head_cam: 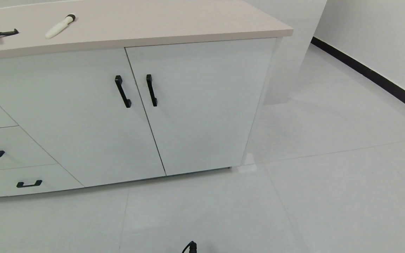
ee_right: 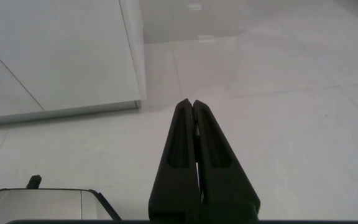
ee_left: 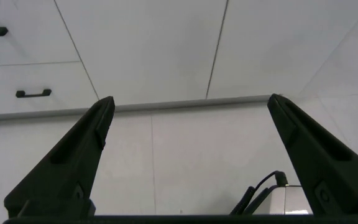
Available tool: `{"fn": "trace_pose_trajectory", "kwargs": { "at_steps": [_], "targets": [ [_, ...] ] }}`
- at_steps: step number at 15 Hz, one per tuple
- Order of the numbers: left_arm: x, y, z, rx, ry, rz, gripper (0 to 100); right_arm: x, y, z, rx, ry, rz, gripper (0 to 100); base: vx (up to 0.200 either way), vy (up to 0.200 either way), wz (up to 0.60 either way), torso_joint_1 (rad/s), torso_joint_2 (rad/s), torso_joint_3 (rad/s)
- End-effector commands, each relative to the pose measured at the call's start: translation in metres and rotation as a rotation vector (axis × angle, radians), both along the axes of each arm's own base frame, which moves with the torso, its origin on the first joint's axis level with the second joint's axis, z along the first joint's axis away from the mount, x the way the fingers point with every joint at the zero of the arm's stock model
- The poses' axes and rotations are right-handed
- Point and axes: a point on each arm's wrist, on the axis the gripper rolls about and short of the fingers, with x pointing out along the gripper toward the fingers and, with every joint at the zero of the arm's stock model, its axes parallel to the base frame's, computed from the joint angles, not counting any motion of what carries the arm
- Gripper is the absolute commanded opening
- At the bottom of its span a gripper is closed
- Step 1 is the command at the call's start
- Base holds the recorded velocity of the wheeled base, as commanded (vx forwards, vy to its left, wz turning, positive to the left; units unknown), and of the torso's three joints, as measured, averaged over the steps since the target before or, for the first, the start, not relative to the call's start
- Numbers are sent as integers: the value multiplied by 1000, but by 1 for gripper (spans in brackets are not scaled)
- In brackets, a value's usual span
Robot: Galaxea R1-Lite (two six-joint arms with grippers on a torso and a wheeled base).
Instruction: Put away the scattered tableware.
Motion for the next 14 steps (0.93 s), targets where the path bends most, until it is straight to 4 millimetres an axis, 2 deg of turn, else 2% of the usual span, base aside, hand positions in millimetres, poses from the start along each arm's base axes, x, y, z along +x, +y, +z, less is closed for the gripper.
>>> {"fn": "trace_pose_trajectory", "kwargs": {
  "at_steps": [1,3,7,14],
  "targets": [
    [0,0,0,-2,1,1,100,0,0,0,0,4,1,0,0,200,0,7,2,2],
    [0,0,0,-5,1,1,100,0,0,0,-1,4,-6,0,0,200,600,5,5,2],
    [0,0,0,1,0,-1,100,0,0,0,0,6,-9,0,0,0,600,1,1,4],
    [0,0,0,-5,1,1,100,0,0,0,0,4,-8,0,0,200,0,1,1,3]
  ]
}}
